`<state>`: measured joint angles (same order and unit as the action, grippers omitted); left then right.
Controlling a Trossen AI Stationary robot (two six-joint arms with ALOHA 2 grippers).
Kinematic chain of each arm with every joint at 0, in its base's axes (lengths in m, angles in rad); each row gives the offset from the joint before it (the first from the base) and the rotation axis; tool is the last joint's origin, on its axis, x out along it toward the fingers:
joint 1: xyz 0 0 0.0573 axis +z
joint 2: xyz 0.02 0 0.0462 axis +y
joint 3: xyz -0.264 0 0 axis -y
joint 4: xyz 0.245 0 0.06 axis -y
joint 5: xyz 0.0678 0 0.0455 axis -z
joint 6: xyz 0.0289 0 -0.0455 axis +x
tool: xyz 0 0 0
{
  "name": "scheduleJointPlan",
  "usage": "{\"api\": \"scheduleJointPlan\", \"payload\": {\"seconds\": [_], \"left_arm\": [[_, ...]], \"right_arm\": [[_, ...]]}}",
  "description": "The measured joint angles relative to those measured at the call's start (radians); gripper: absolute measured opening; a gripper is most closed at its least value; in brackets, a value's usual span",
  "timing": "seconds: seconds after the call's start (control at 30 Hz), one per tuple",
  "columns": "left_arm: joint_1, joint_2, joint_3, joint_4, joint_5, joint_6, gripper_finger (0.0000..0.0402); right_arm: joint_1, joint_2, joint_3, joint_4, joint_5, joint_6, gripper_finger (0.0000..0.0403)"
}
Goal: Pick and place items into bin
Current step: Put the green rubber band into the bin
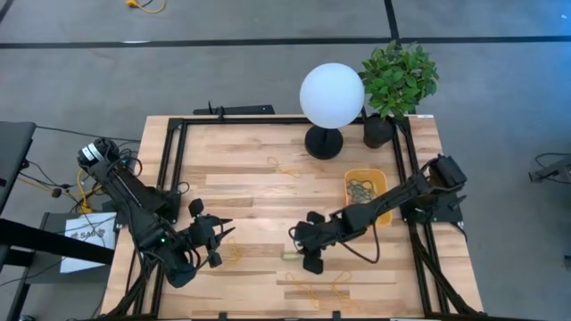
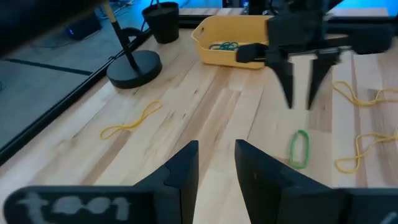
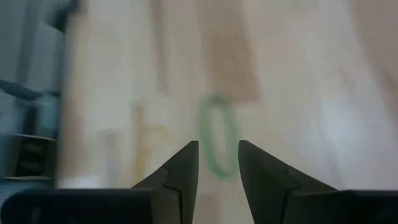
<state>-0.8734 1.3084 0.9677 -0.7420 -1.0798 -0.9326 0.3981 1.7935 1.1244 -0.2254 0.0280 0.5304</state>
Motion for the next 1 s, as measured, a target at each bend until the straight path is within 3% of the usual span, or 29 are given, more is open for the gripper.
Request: {"api": "scheduleJointPlan", "payload": {"seconds": [0.27, 0.87, 1.0], "left_arm": [[0.000, 0.000, 0.000, 0.001, -0.001, -0.014, 0.0096], [0.000, 0.001, -0.002, 0.008, -0.002, -0.012, 0.0096], [0.000, 0.001, -0.002, 0.008, -0.001, -0.012, 0.0096]], "right_arm": [[0.039, 0.085, 0.007, 0.115, 0.057, -0.005, 0.0107], [0.011, 0.280, 0.072, 0.118, 0.058, 0.000, 0.0106], [0.012, 0.279, 0.071, 0.113, 0.059, -0.008, 0.0079]]}}
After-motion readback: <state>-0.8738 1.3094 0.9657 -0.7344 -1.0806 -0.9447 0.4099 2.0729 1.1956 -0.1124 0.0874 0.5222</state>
